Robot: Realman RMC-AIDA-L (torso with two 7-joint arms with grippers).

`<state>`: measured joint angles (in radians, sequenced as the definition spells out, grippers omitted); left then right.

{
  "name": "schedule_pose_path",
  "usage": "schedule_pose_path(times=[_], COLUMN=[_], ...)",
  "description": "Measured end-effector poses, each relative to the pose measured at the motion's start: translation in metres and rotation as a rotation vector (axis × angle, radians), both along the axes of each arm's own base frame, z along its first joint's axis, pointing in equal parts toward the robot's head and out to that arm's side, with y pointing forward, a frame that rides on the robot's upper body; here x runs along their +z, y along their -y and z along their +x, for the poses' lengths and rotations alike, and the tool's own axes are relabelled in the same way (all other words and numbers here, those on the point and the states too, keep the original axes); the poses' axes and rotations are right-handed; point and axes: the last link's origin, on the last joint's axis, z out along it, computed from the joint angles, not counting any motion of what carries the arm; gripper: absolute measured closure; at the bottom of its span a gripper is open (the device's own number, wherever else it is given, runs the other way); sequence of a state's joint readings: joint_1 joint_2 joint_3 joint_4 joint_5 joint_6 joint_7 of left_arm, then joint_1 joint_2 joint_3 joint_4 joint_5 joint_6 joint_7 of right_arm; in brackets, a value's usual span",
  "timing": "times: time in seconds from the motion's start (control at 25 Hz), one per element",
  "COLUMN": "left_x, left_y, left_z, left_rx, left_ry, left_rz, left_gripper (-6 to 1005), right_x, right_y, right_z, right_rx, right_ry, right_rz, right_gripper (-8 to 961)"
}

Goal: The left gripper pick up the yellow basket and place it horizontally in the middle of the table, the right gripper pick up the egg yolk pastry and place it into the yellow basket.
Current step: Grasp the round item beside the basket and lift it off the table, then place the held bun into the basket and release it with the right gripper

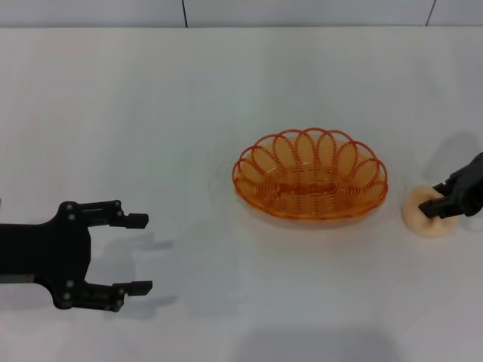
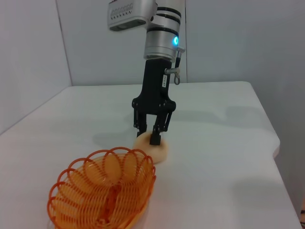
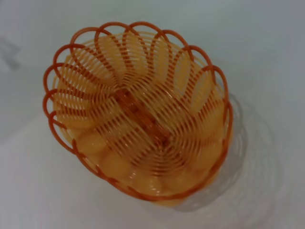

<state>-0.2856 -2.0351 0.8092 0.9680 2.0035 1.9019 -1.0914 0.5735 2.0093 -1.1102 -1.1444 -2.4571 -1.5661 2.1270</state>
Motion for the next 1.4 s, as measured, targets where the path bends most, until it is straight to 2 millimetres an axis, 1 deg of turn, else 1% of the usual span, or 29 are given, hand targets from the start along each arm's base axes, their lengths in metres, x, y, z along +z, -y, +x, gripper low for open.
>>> schedule_pose_path(times=[0.12,0.36,0.44,0.6,0.68,0.76,0.84,0.92,1.04,1.16,1.24,1.28,1.4], left_x=[0.0,-0.001,-0.001,0.0,0.001,0.003,0.004,0.004,0.004,0.004,0.003,0.003,0.003], left_y=[-0.001,-0.001,-0.001,-0.001,-0.002,-0.002,-0.003,-0.003,-0.007,-0.009,-0.009,-0.009,-0.009], left_z=[0.001,0.001,0.001,0.001,0.001,0.001,0.001,0.002,0.005,0.007,0.006,0.006,0.005], left_rx=[-0.002,-0.005,-0.005,-0.004,-0.003,-0.001,0.0,-0.001,-0.005,-0.002,0.006,0.012,0.023], left_ry=[0.0,0.002,0.002,0.003,0.007,0.012,0.017,0.021,0.027,0.034,0.034,0.033,0.032], left_rz=[0.0,0.001,0.001,0.006,0.012,0.021,0.029,0.03,0.033,0.033,0.028,0.025,0.02], left_gripper=[185,186,187,190,192,193,193,193,193,193,193,193,193], right_x=[0.001,0.002,0.005,0.026,0.041,0.05,0.054,0.048,0.027,-0.006,-0.023,-0.031,-0.047], right_y=[-0.001,-0.003,-0.004,-0.008,-0.011,-0.015,-0.017,-0.019,-0.021,-0.022,-0.021,-0.02,-0.02], right_z=[0.0,-0.003,-0.005,-0.017,-0.028,-0.041,-0.056,-0.072,-0.089,-0.109,-0.119,-0.123,-0.132], right_rx=[0.0,0.01,0.017,0.054,0.085,0.116,0.152,0.199,0.263,0.334,0.373,0.391,0.432], right_ry=[0.0,0.001,0.004,0.001,-0.014,-0.029,-0.058,-0.095,-0.129,-0.152,-0.166,-0.169,-0.18], right_rz=[0.004,0.006,0.012,0.05,0.074,0.083,0.074,0.055,0.015,-0.04,-0.06,-0.07,-0.058], right_gripper=[509,695,715,760,792,807,821,836,857,877,887,892,899])
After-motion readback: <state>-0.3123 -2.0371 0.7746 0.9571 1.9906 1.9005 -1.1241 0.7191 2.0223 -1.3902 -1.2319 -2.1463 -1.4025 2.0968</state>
